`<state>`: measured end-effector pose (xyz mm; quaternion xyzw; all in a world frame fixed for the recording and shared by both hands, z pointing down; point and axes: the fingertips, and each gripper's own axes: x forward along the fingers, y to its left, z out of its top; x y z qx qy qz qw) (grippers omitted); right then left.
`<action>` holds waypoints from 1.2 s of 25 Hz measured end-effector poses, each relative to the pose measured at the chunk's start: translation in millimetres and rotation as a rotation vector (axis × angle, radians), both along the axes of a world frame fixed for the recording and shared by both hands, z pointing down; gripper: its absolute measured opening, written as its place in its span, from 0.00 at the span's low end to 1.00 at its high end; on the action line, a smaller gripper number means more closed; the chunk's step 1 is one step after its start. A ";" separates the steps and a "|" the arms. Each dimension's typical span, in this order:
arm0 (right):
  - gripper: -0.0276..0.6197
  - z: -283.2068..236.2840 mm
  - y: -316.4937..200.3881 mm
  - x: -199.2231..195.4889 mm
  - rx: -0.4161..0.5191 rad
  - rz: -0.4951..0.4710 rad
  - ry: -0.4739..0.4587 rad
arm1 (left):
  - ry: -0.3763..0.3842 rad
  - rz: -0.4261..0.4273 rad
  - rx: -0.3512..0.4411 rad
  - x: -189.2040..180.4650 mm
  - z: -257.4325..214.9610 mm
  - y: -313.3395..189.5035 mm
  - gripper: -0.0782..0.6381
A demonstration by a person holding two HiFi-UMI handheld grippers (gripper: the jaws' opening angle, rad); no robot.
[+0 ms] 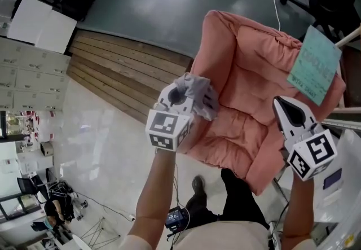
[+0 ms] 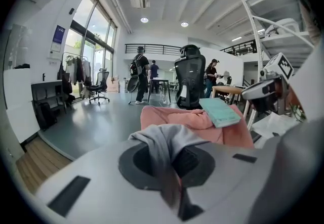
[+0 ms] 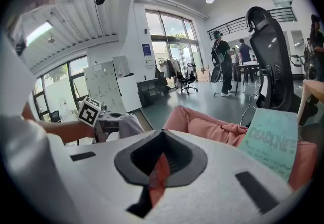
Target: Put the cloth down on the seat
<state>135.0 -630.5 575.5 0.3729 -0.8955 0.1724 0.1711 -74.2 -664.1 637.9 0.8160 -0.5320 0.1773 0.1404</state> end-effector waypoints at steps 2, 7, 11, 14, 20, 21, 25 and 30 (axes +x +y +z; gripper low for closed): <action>0.03 10.8 -4.7 -0.8 -0.012 -0.003 -0.003 | -0.011 -0.012 -0.020 -3.2 19.6 -7.3 0.14; 0.03 37.3 -9.3 -6.5 -0.048 -0.006 -0.002 | -0.040 -0.066 -0.088 -20.3 73.1 -18.9 0.14; 0.03 56.0 -9.1 -11.9 -0.081 -0.008 -0.004 | -0.068 -0.117 -0.143 -41.4 110.1 -21.8 0.14; 0.03 69.9 -13.5 -10.0 -0.098 -0.008 -0.004 | -0.087 -0.153 -0.183 -51.7 136.6 -27.6 0.14; 0.03 95.5 -13.3 -14.0 -0.138 -0.011 -0.004 | -0.079 -0.207 -0.296 -76.6 196.9 -25.3 0.22; 0.03 99.9 -12.7 -15.3 -0.143 -0.011 -0.004 | -0.079 -0.208 -0.320 -80.3 208.2 -23.7 0.28; 0.03 110.6 -13.8 -19.7 -0.154 -0.015 0.000 | -0.070 -0.216 -0.377 -91.9 240.2 -18.0 0.39; 0.03 114.8 -14.3 -23.9 -0.162 -0.016 0.001 | -0.021 -0.209 -0.366 -94.0 246.9 -8.7 0.47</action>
